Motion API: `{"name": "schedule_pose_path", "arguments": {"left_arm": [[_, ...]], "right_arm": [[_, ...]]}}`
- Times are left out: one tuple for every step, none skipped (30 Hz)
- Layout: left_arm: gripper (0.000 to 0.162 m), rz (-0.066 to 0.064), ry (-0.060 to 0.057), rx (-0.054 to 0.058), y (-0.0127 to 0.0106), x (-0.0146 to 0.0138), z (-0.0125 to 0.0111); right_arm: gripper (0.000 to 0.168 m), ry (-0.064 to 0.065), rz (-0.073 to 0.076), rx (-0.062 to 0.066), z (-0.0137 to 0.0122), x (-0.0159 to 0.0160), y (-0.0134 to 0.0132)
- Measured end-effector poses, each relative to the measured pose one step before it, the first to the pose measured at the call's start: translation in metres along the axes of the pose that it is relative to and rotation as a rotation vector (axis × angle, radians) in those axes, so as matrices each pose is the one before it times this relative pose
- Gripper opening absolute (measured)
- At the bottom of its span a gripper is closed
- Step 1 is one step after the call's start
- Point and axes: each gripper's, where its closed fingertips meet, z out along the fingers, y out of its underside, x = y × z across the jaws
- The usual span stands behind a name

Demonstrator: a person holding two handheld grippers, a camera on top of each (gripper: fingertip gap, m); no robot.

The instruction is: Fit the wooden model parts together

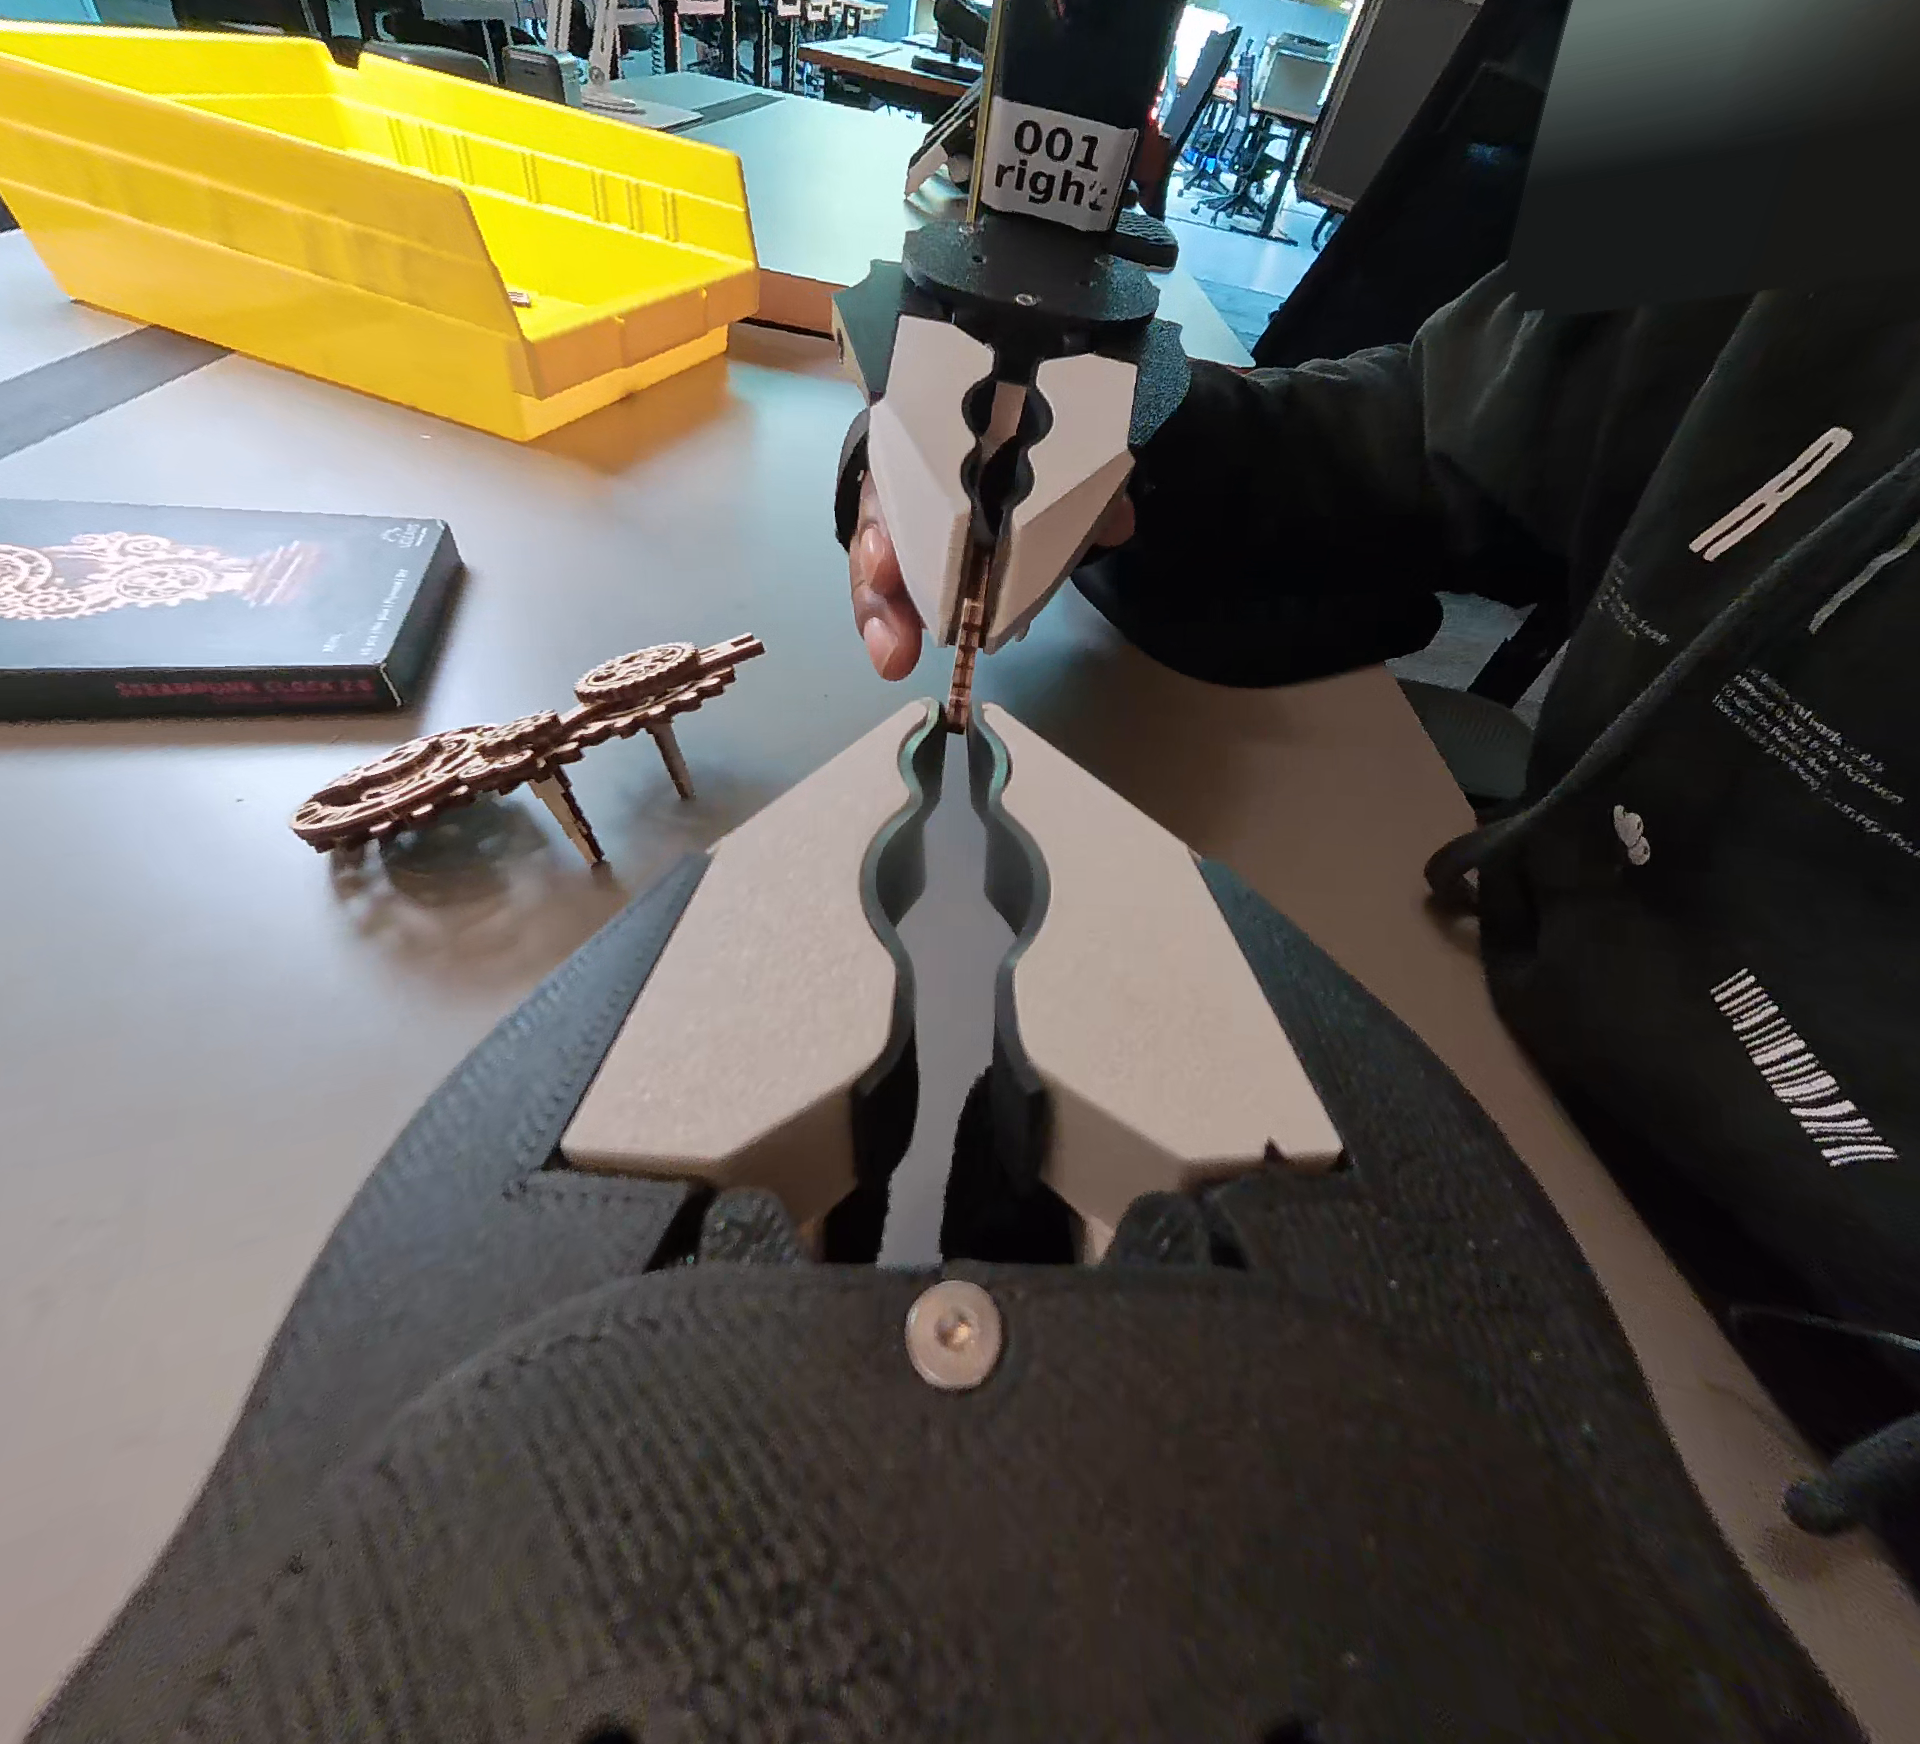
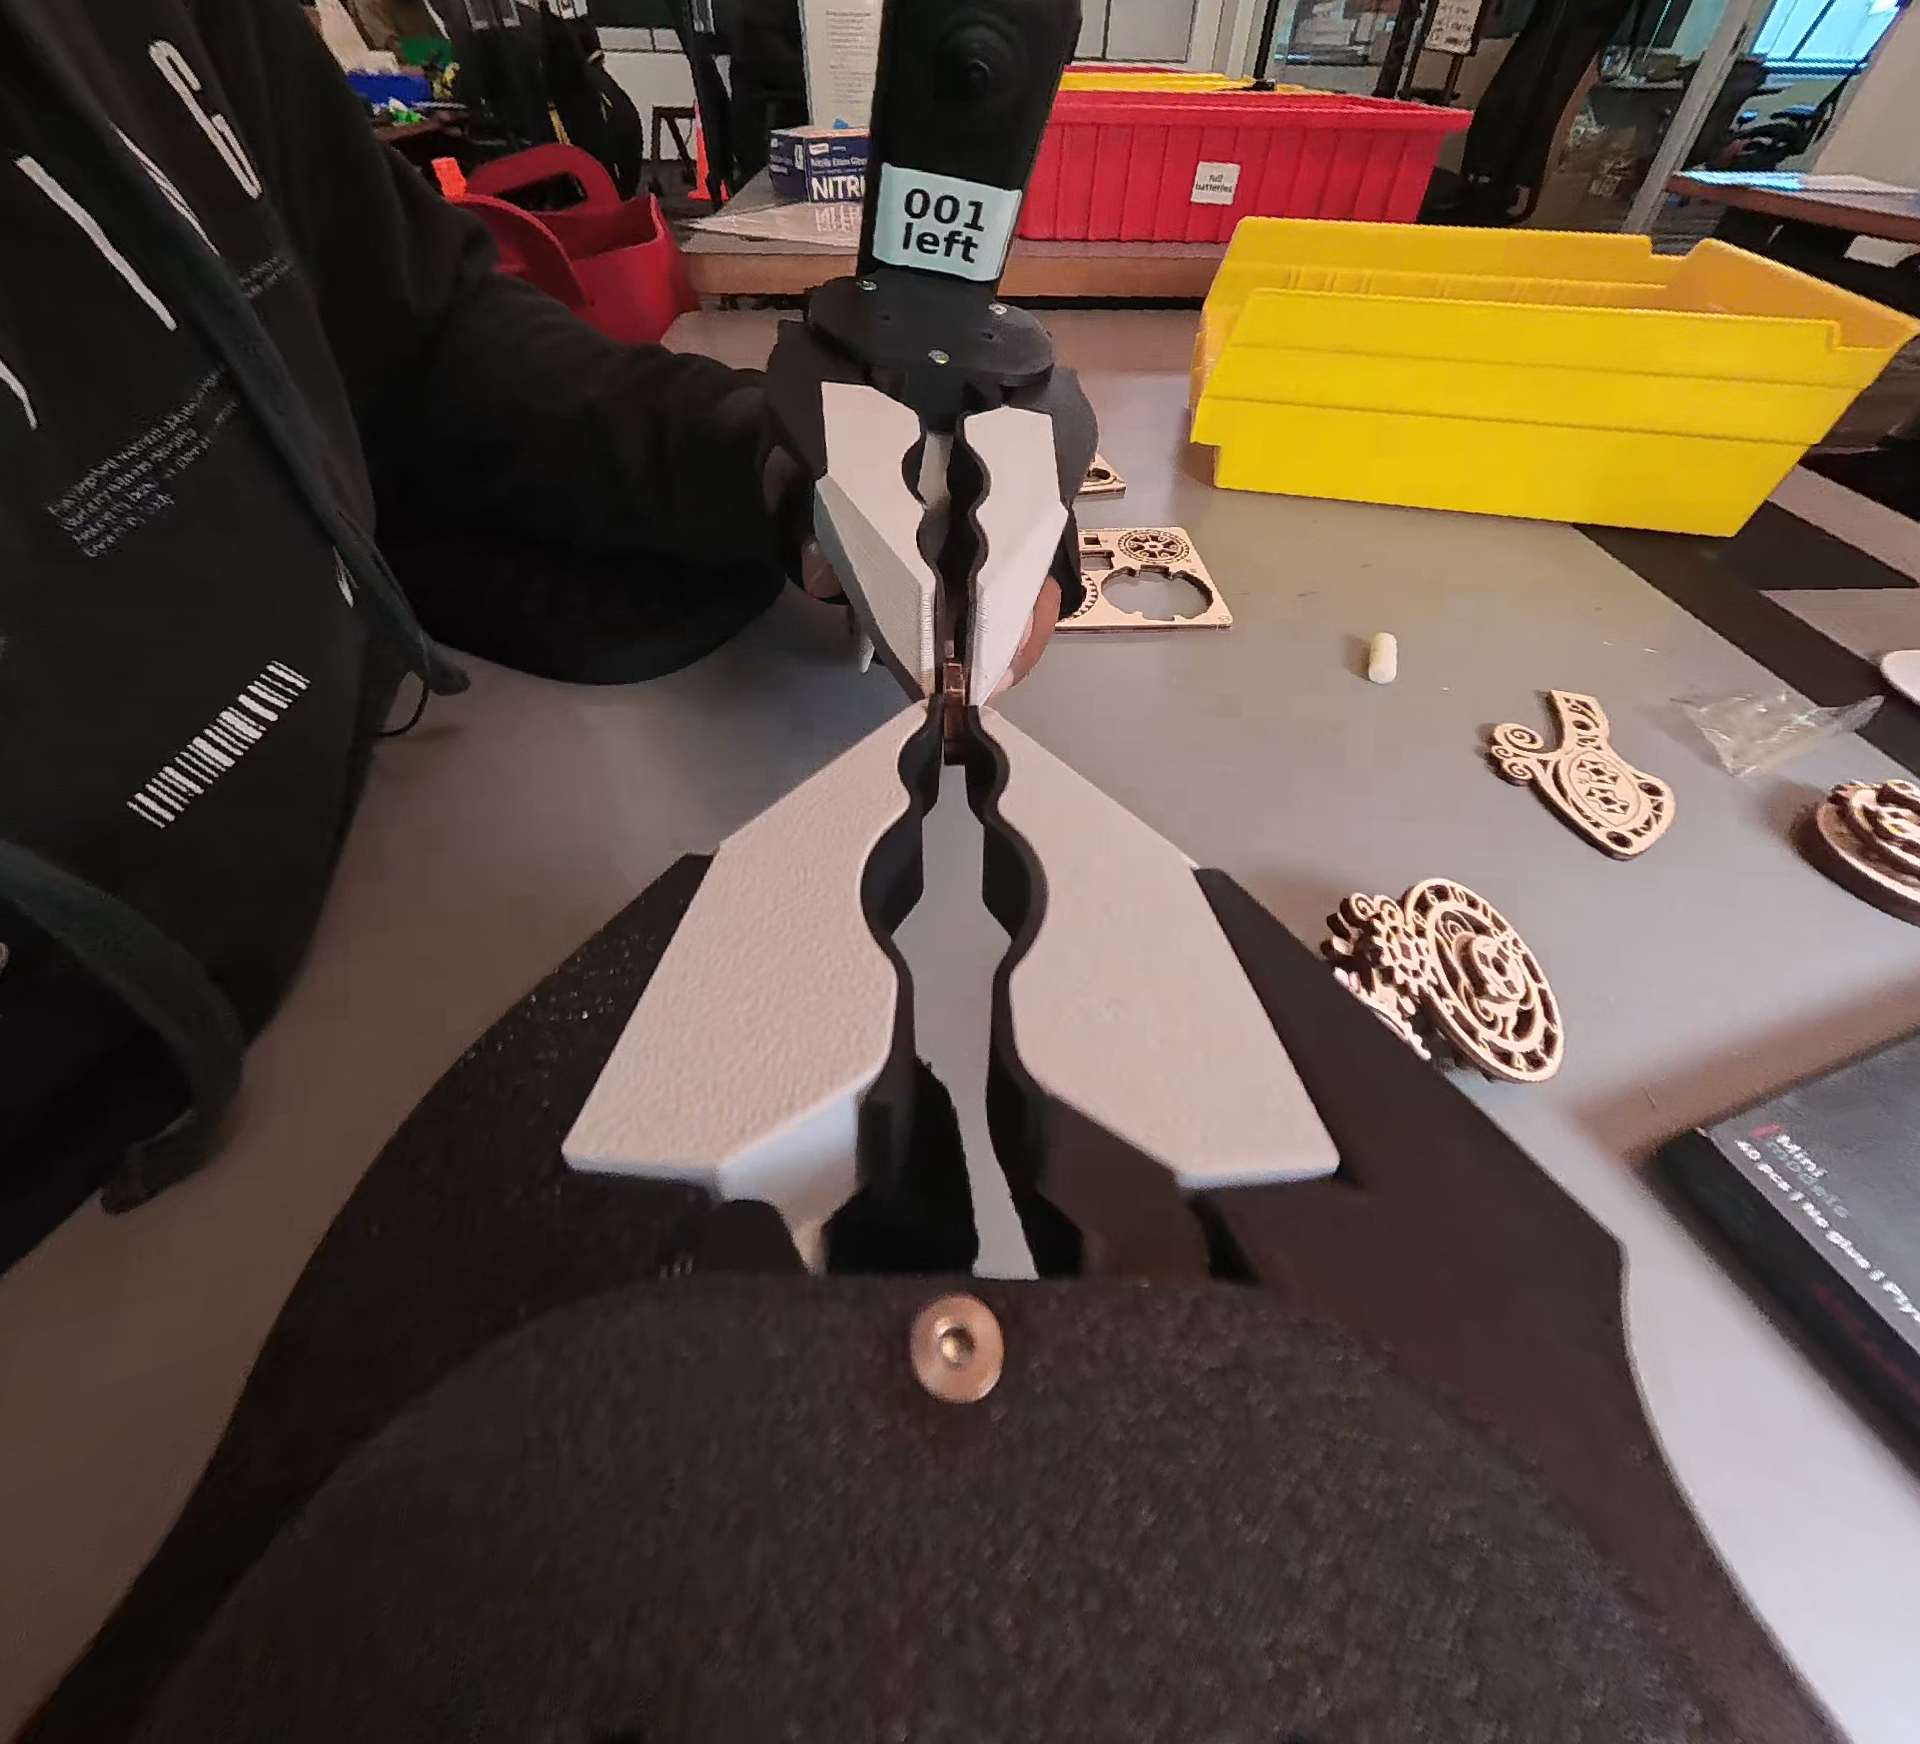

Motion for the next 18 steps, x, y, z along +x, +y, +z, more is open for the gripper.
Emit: {"name": "schedule_pose_path", "arguments": {"left_arm": [[0.002,-0.0082,-0.0003,0.0017,-0.00002,-0.00051,0.00013],[0.002,-0.0124,-0.0023,0.0027,-0.00003,-0.00088,0.00016],[0.003,-0.0221,-0.0028,0.0057,-0.00031,-0.00153,-0.00019],[0.004,-0.0374,-0.0026,0.0086,-0.00047,-0.0025,-0.00041],[0.011,-0.0554,-0.0053,0.0102,-0.00054,-0.0042,-0.00094],[0.018,-0.0717,-0.0025,0.0133,-0.00112,-0.00508,-0.00154],[0.023,-0.0878,0.0077,0.0229,-0.00245,-0.00459,-0.00194],[0.028,-0.1023,0.0244,0.0352,-0.0045,-0.00239,-0.00206],[0.031,-0.1087,0.0368,0.0452,-0.00598,-0.00022,-0.00186],[0.032,-0.101,0.0392,0.0496,-0.00624,0.00084,-0.00094],[0.032,-0.0811,0.0422,0.0439,-0.00474,0.00241,0.00005],[0.032,-0.0613,0.0439,0.0293,-0.00221,0.00386,0.00125],[0.031,-0.0458,0.0396,0.0142,-0.00009,0.00432,0.00219],[0.028,-0.0302,0.0279,0.0044,0.00123,0.00322,0.00238],[0.02,-0.0152,0.0122,-0.0044,0.0024,0.00137,0.0024],[0.012,-0.0026,-0.0008,-0.0139,0.0035,-0.00049,0.00193],[0.008,0.0048,-0.0055,-0.0159,0.00337,-0.00098,0.00152],[0.006,0.0061,-0.0036,-0.0094,0.00201,-0.00067,0.00056]], "right_arm": [[0.002,0.0016,-0.0036,0.0001,-0.00011,0.00022,0.0001],[0.002,0.0034,-0.0027,0.0013,-0.00008,0.0006,-0.00006],[0.002,0.007,-0.0039,0.0024,-0.00013,0.00085,-0.0003],[0.002,0.0083,-0.0092,0.0023,-0.00037,0.00095,-0.00058],[0.002,0.0104,-0.014,0.004,-0.00067,0.0009,-0.0014],[0.002,0.0237,-0.023,0.0087,-0.00094,0.00239,-0.00281],[0.002,0.0382,-0.0354,0.0161,-0.0012,0.0039,-0.00443],[0.002,0.0459,-0.0445,0.0163,-0.00123,0.0045,-0.00508],[0.002,0.0407,-0.0566,0.0052,-0.00038,0.00289,-0.00395],[0.002,0.0351,-0.069,-0.0033,0.00073,0.00119,-0.00241],[0.002,0.0328,-0.0766,-0.0102,0.00192,-0.00039,-0.00098],[0.001,0.0254,-0.0798,-0.015,0.00282,-0.00228,0.00022],[0.002,0.0074,-0.0758,-0.0196,0.00318,-0.00525,0.00147],[0.001,0.0059,-0.0648,-0.0204,0.00313,-0.00511,0.00165],[0.001,0.005,-0.0509,-0.0089,0.00241,-0.00419,-0.00003],[0.001,0.0009,-0.0313,-0.0014,0.00149,-0.00307,-0.00094],[0.001,-0.002,-0.0162,0.0001,0.00095,-0.00188,-0.00112],[0.002,0.0007,-0.0119,-0.0015,0.00022,-0.00051,-0.00041]]}}
